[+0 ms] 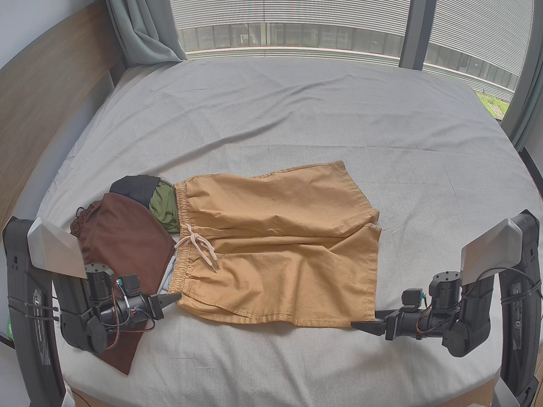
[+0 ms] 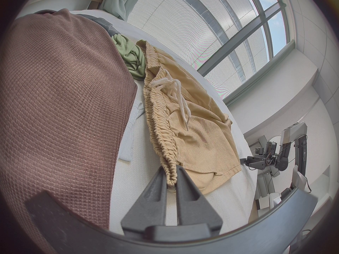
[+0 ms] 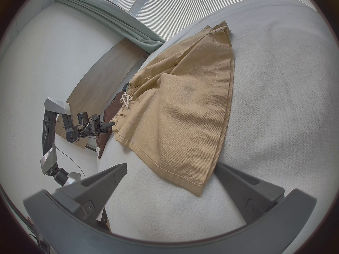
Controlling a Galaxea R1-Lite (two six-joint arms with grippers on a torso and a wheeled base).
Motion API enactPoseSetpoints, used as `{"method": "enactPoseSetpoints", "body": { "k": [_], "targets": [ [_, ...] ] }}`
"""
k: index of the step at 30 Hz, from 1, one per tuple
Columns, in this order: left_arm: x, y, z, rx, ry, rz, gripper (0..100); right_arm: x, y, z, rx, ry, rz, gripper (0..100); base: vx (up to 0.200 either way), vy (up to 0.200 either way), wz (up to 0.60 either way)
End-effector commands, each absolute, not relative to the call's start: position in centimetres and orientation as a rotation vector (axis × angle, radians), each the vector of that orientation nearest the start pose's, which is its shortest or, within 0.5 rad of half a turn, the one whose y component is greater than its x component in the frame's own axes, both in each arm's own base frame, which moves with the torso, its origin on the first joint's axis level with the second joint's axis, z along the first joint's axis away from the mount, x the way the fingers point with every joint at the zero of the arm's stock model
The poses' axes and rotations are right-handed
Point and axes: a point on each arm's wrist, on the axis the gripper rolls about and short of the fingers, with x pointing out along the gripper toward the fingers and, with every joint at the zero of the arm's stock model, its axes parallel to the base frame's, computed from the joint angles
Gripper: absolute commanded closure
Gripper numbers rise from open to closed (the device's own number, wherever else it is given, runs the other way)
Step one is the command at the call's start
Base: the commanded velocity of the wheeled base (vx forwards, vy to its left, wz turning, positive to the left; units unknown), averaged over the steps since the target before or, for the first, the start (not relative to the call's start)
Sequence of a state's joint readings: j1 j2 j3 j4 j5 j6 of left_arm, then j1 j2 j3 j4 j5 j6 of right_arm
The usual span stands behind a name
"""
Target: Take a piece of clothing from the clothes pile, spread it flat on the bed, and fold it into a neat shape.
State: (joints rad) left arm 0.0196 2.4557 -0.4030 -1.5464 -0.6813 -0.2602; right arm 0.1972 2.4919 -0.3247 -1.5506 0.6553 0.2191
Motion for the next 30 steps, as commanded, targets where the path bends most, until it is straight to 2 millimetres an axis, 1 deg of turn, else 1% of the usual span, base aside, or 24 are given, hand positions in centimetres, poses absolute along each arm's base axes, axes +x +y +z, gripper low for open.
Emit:
{"method": "enactPoseSetpoints", "body": {
  "k": [1,2,10,15,17,20,22,23,26,30],
  "targets": [
    [30.4,-0.8,-4.7,-0.423,0.566,-0.584,100,27.7,7.0,-6.5,0.346,0.713,0.754,0,0.0,0.0,0.0],
    [30.4,-0.8,-4.6,-0.422,0.565,-0.583,100,27.7,7.0,-6.5,0.348,0.713,0.753,100,0.0,0.0,0.0],
    [30.4,-0.7,-4.7,-0.425,0.566,-0.581,100,28.2,6.8,-6.3,0.357,0.692,0.734,100,0.0,0.0,0.0],
    [30.4,-0.7,-4.8,-0.426,0.567,-0.579,100,28.2,6.7,-6.0,0.357,0.687,0.731,100,0.0,0.0,0.0],
    [30.2,-0.6,-4.7,-0.43,0.57,-0.586,100,28.0,6.5,-5.3,0.35,0.675,0.712,100,0.0,0.0,0.0],
    [29.4,-0.6,-4.7,-0.452,0.598,-0.622,100,26.9,6.3,-4.1,0.344,0.677,0.697,100,0.0,0.0,0.0],
    [29.1,-0.5,-4.2,-0.458,0.594,-0.644,100,26.2,6.1,-3.6,0.342,0.681,0.694,100,0.0,0.0,0.0],
    [28.8,-0.2,-3.8,-0.468,0.593,-0.653,100,25.6,5.8,-3.1,0.34,0.685,0.692,100,0.0,0.0,0.0],
    [27.9,-0.1,-3.5,-0.486,0.608,-0.674,100,24.8,5.6,-2.8,0.34,0.701,0.688,100,0.0,0.0,0.0],
    [27.1,0.2,-3.2,-0.499,0.623,-0.678,100,24.4,5.5,-2.9,0.342,0.717,0.685,100,0.0,0.0,0.0]
  ]
}}
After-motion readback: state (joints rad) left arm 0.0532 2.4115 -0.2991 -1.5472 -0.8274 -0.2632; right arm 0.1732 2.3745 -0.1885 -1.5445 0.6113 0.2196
